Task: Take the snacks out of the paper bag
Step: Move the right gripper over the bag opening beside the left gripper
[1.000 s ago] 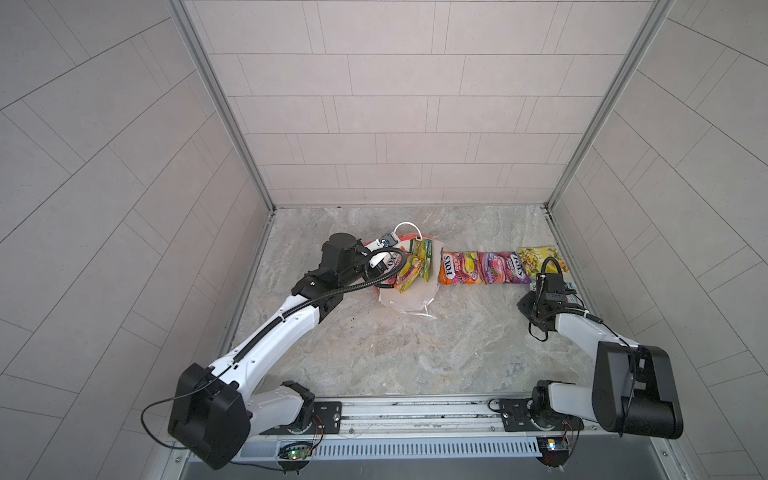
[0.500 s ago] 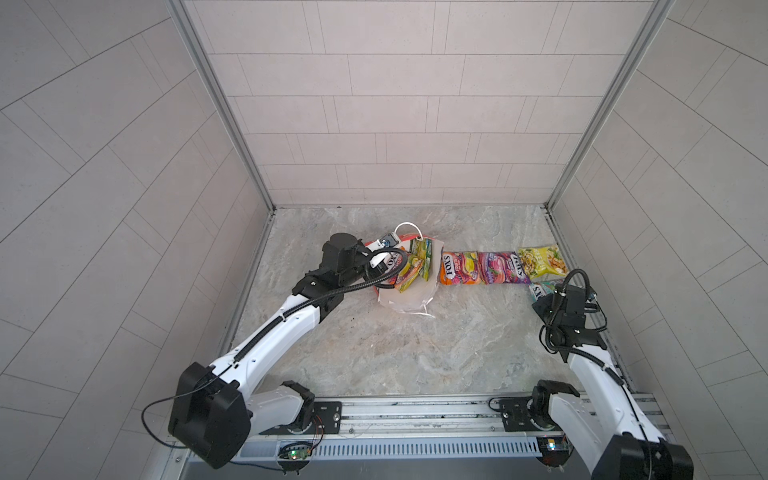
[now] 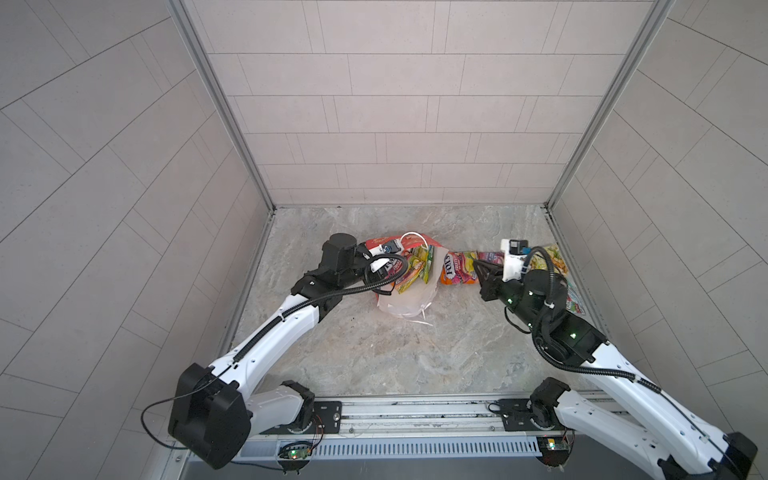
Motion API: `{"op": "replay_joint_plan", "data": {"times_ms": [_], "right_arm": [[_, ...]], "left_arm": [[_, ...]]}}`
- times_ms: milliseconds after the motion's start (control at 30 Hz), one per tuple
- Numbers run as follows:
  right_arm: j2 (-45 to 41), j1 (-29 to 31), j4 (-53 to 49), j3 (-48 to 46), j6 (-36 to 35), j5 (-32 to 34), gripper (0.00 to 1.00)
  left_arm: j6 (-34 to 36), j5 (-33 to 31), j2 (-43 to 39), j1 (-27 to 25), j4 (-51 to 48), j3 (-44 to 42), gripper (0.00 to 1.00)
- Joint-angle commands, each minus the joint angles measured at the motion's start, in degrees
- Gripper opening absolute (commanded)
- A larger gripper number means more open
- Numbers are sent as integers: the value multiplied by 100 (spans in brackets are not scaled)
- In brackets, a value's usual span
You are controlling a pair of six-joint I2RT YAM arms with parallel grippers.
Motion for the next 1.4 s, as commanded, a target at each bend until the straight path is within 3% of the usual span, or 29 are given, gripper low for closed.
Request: {"op": "replay_joint_plan", "data": {"times_ms": [0,133,300,567,967,1167,1367], "right_arm": [[585,903,561,17,-838,554,11],[1457,1701,1189,80,-857,944,5],[2397,2162,2000,110,-940,1478,0],[3378,2178,2653,267,-858,1686,0],[4465,1968,3315,57,-28,1969,0],[4822,1208,3431,40,1041,1231,11],[5065,1091,3008,377,1571,1375,30]], "left_arm": [[183,478,-128,4,-153,48,0],[267,683,-52,4,-479,203,0],[168,713,64,4,-668,371,0],[161,743,92,-2,-710,406,0],[-37,545,110,-5,-684,471,0],[22,682,143,-4,-707,475,0],[40,760,180,-10,-720,495,0]]}}
